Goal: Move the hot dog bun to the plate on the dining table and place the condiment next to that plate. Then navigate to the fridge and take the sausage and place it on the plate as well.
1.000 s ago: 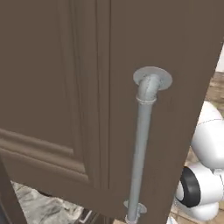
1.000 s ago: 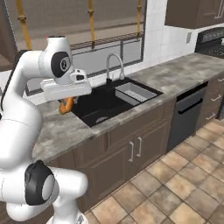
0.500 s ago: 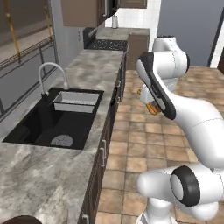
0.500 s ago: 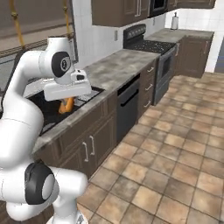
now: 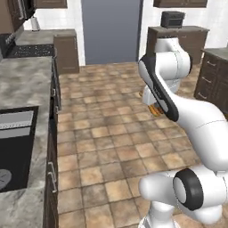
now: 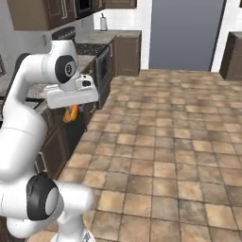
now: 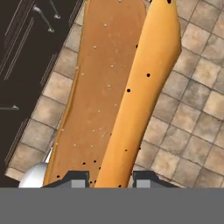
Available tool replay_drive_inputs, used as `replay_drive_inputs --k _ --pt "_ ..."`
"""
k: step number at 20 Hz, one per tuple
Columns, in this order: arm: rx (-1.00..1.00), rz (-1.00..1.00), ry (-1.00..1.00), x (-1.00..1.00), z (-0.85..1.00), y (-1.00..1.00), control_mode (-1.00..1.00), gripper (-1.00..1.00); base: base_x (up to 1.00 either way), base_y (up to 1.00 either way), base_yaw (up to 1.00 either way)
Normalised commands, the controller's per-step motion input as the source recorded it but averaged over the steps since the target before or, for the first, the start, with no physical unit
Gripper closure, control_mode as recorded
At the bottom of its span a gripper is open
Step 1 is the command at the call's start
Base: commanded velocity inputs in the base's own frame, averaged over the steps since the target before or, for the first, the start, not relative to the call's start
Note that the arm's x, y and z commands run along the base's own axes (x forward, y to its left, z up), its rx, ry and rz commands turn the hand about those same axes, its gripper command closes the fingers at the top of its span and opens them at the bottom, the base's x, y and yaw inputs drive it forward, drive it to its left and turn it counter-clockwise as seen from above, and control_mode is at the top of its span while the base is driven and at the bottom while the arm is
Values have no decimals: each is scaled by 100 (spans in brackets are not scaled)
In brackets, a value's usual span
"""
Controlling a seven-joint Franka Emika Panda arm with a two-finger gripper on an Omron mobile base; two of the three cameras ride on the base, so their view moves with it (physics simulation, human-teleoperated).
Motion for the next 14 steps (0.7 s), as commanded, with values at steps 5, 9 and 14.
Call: replay_drive_inputs --k 5,9,14 --pt "0 0 0 0 0 0 100 100 16 -54 -60" --pt "0 0 0 0 0 0 100 100 19 -51 -59" --pt "0 0 0 0 0 0 100 100 32 -49 -59"
